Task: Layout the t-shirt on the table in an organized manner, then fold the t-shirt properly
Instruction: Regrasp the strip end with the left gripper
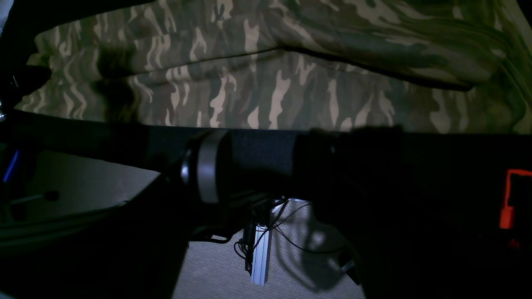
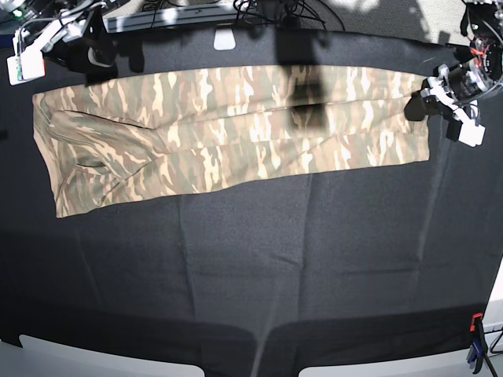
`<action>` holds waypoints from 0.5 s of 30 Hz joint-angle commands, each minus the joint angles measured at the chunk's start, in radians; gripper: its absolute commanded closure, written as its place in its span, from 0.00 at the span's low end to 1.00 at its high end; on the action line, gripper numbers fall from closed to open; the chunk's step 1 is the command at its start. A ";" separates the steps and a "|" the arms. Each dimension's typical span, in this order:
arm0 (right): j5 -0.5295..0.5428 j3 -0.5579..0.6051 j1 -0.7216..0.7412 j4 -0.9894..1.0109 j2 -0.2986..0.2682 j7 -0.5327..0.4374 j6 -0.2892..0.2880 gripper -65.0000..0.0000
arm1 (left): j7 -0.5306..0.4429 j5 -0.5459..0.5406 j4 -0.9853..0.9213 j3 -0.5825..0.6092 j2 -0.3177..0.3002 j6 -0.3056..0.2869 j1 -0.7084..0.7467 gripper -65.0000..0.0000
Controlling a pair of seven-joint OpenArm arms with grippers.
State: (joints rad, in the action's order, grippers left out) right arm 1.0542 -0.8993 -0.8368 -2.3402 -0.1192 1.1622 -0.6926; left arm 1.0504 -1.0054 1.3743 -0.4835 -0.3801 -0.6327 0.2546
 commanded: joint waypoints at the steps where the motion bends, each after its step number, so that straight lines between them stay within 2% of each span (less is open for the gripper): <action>1: 0.023 -0.006 -0.008 -0.016 -0.008 -0.018 -0.006 0.56 | -0.023 -0.009 0.013 -0.007 -0.035 0.004 -0.008 1.00; 4: 0.023 -0.006 -0.008 -0.016 -0.009 -0.018 -0.006 0.56 | -0.060 -0.008 0.013 -0.007 -0.069 0.043 -0.011 1.00; 9: 0.023 -0.006 -0.008 -0.016 -0.009 -0.020 -0.006 0.56 | -0.068 -0.008 0.013 -0.008 -0.117 0.046 -0.043 1.00; 12: 0.023 -0.006 -0.008 -0.016 -0.008 -0.021 -0.006 0.56 | -0.055 -0.010 0.018 -0.008 -0.119 0.058 -0.069 1.00; 15: 0.023 -0.006 -0.007 -0.016 -0.008 -0.022 -0.006 0.56 | -0.048 -0.008 0.061 -0.008 -0.095 0.063 -0.071 1.00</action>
State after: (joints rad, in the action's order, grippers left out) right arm 1.0542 -0.8993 -0.8368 -2.3402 -0.1188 1.1614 -0.6926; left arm 1.0214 -0.9894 1.4136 -0.4847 -0.4591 -0.5583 0.1917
